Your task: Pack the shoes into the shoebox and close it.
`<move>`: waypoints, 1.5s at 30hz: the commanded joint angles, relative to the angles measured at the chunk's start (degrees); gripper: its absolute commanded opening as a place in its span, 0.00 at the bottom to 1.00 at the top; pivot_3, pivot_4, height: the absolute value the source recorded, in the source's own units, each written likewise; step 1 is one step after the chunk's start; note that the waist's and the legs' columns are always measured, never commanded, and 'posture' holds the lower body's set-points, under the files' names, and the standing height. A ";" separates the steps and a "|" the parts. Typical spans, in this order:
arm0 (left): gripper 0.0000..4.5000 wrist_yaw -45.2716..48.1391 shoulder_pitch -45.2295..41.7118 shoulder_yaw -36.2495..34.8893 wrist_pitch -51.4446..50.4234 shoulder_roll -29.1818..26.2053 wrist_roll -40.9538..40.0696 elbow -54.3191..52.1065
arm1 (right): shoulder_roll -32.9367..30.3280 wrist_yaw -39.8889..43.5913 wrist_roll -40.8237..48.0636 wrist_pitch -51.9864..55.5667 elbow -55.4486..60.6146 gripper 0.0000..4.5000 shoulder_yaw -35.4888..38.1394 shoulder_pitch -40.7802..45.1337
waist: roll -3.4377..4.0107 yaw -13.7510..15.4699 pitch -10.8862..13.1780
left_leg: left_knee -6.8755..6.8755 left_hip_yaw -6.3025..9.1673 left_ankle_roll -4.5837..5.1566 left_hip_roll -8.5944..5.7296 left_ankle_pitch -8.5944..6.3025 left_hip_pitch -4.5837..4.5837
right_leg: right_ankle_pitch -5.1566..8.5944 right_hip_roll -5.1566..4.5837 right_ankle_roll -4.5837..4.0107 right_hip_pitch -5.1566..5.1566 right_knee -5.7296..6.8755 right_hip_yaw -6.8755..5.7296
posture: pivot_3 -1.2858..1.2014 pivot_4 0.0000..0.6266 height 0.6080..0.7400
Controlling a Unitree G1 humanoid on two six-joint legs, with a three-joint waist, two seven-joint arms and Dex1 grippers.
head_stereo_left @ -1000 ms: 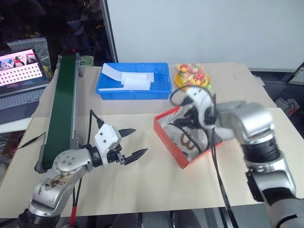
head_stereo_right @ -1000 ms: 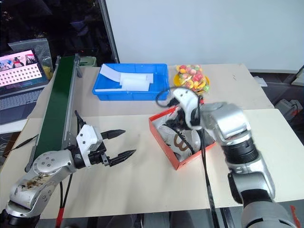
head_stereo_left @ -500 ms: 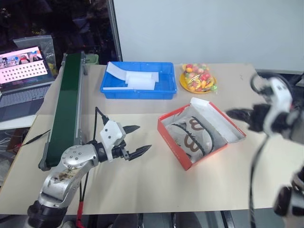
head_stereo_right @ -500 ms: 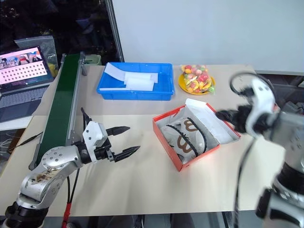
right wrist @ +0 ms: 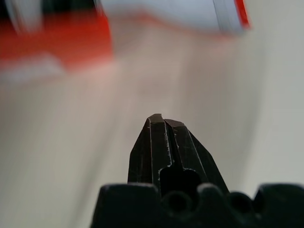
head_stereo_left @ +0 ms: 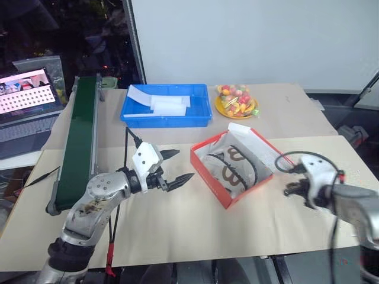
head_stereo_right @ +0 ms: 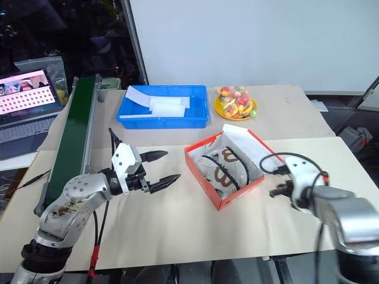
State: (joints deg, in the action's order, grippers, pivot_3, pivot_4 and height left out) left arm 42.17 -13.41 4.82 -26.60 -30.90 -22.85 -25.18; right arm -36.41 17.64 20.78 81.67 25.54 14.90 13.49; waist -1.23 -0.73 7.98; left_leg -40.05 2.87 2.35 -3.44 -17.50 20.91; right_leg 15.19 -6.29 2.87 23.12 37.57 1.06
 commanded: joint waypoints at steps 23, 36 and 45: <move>0.93 0.55 -4.54 -0.44 0.19 0.45 -0.85 -0.84 | 15.46 -18.74 6.21 -26.28 -69.89 0.01 47.29 31.96 | 0.17 -1.15 -0.09 | 0.04 -0.12 -0.50 -0.14 0.40 0.93 | -0.02 -0.13 0.02 0.99 0.41 0.07 | 0.52 0.24 0.88; 0.93 0.65 -4.28 -0.39 0.32 0.04 -0.49 -1.62 | 9.37 -0.92 13.77 -36.08 -87.43 0.01 39.19 36.23 | 0.09 -2.21 -0.08 | 0.14 -0.19 0.17 0.07 0.01 0.30 | -0.09 -0.01 0.13 0.06 -0.53 0.09 | 0.52 0.24 0.88; 0.93 0.79 -4.36 -0.22 0.45 0.00 -0.37 -1.65 | 9.71 18.41 13.79 -33.60 -80.96 0.01 25.22 37.25 | 0.16 -1.70 -0.05 | 0.26 -0.11 -0.22 0.08 0.21 0.45 | -0.13 -0.04 0.19 0.17 -0.48 0.02 | 0.52 0.24 0.88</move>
State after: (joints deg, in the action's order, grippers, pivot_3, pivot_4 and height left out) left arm 42.80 -17.39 5.07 -26.62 -30.65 -22.85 -24.99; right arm -26.40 31.92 34.32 47.67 -59.23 42.59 50.29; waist -1.08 -2.44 7.93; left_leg -39.79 2.78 2.14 -3.38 -17.30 21.39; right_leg 15.05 -6.35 3.06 23.31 37.05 1.06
